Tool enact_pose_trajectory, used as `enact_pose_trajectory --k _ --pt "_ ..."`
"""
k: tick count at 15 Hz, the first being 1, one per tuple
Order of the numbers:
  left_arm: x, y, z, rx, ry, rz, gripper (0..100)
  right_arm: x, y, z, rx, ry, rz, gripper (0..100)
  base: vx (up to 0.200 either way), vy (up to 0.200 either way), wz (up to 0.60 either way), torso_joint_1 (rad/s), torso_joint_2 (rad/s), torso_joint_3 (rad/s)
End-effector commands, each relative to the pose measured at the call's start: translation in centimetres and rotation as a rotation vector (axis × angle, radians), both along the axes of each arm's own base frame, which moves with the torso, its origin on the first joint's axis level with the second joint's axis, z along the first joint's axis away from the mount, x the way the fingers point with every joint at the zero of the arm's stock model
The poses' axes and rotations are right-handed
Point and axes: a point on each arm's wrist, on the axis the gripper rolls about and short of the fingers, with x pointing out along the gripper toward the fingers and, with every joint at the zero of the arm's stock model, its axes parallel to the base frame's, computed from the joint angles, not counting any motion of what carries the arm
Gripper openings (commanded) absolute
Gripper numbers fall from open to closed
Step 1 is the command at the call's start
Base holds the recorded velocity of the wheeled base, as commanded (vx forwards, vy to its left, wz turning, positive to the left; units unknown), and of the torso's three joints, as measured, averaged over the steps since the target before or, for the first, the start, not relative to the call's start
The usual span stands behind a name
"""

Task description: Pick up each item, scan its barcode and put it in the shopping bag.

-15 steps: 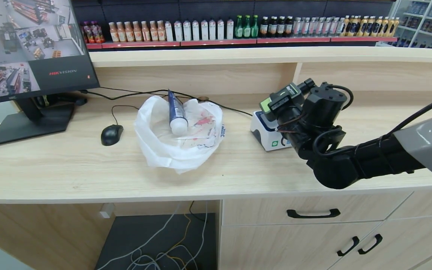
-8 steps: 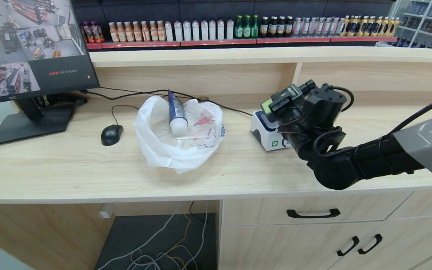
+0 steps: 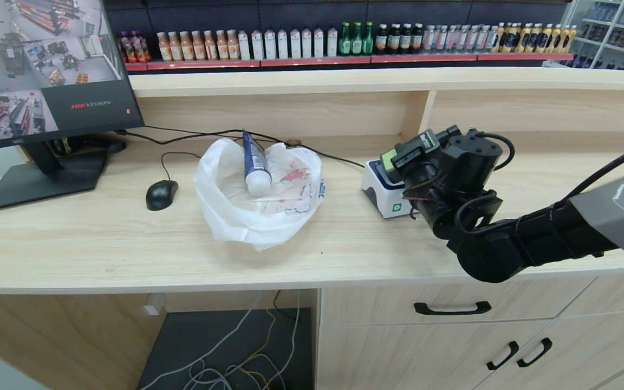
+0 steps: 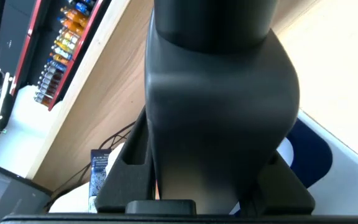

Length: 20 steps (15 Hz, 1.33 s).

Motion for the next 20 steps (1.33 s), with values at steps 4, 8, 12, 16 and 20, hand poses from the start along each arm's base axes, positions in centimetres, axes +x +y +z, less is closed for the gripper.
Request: enact_pose_trajectory --k 4,8,12,16,20 --pt "0.0 0.0 0.0 0.000 0.000 0.001 100 -0.3 0.0 0.4 0.003 -0.006 -0.003 0 0.000 0.000 0.00 0.000 0.00 0.000" --pt "0.0 0.0 0.0 0.000 0.000 0.001 100 -0.8 -0.1 1.1 0.009 -0.015 -0.028 0 0.000 0.000 0.00 0.000 0.00 0.000" --pt "0.0 0.0 0.0 0.000 0.000 0.001 100 -3.4 1.3 3.9 -0.008 -0.071 0.020 0 0.000 0.000 0.00 0.000 0.00 0.000" --pt "0.0 0.0 0.0 0.000 0.000 0.001 100 -6.6 2.9 5.7 -0.198 -0.110 0.003 0 0.000 0.000 0.00 0.000 0.00 0.000" --pt "0.0 0.0 0.0 0.000 0.000 0.001 100 -10.7 5.7 6.0 -0.467 -0.233 -0.028 0 0.000 0.000 0.00 0.000 0.00 0.000"
